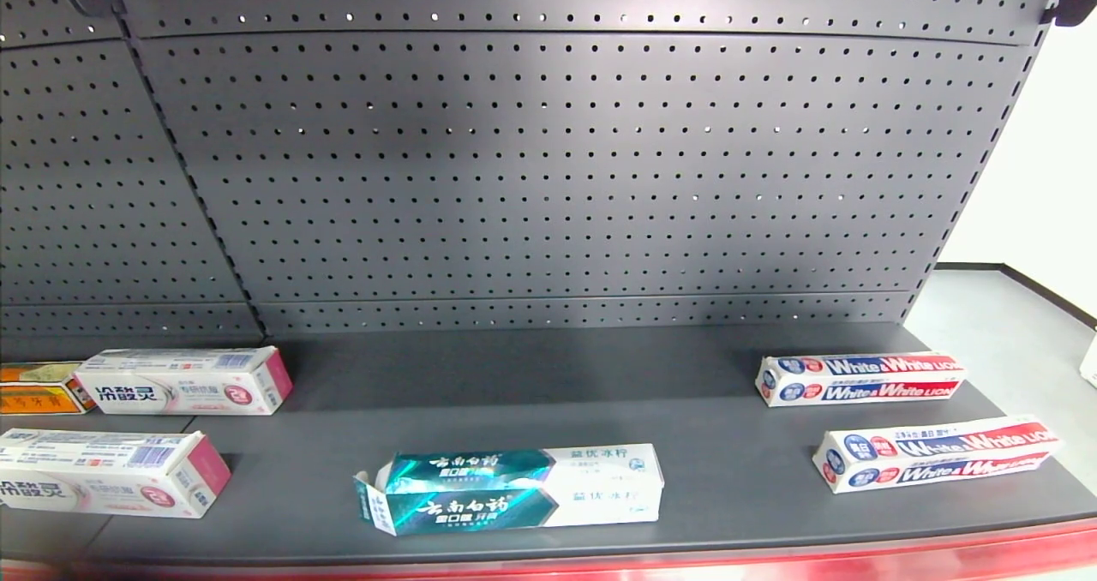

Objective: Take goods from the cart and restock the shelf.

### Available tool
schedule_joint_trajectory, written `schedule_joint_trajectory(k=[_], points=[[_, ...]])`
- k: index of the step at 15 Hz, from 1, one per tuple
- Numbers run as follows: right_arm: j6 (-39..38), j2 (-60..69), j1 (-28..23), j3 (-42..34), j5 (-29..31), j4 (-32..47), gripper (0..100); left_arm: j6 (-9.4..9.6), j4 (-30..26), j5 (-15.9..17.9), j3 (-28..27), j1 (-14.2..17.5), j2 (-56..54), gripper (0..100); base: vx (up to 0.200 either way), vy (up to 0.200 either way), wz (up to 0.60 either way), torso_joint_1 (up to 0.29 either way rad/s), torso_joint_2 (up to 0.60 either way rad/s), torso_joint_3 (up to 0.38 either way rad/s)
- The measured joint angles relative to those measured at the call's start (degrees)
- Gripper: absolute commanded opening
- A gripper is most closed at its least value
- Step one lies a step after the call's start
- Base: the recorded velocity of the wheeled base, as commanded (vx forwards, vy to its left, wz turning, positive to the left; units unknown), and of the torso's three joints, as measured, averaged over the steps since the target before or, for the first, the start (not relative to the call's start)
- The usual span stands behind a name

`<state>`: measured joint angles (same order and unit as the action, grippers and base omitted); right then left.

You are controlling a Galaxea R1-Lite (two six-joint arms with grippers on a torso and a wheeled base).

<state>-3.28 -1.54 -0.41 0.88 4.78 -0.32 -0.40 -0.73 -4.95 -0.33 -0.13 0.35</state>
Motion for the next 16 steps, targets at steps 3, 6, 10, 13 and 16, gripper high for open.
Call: schedule_joint_trajectory(k=[3, 6, 10, 13, 16], points=[[5.51, -8.57, 1.15, 11.8, 0.22, -1.21, 0, -0.6, -0.22, 1.76, -0.09, -0.05, 0.0, 100, 0.0, 0.0, 0.0, 0.0, 0.0, 0.0], [12.85, -20.42, 3.25, 24.33, -3.3, -1.21, 0, 0.95, -0.17, 5.33, -0.09, -0.05, 0.0, 100, 0.0, 0.0, 0.0, 0.0, 0.0, 0.0], [16.96, -31.04, 9.58, 34.26, -6.19, 3.29, 0, 0.73, -0.16, 5.52, -0.02, -0.09, 0.0, 100, 0.0, 0.0, 0.0, 0.0, 0.0, 0.0], [17.26, -37.44, 15.63, 37.1, -5.68, 4.58, 0, 0.91, -0.05, 5.52, 0.0, -0.07, 0.0, 100, 0.0, 0.0, 0.0, 0.0, 0.0, 0.0], [16.87, -44.35, 20.81, 40.5, -5.67, 3.68, 0, 0.69, 0.05, 5.41, 0.02, -0.05, 0.0, 100, 0.0, 0.0, 0.0, 0.0, 0.0, 0.0]])
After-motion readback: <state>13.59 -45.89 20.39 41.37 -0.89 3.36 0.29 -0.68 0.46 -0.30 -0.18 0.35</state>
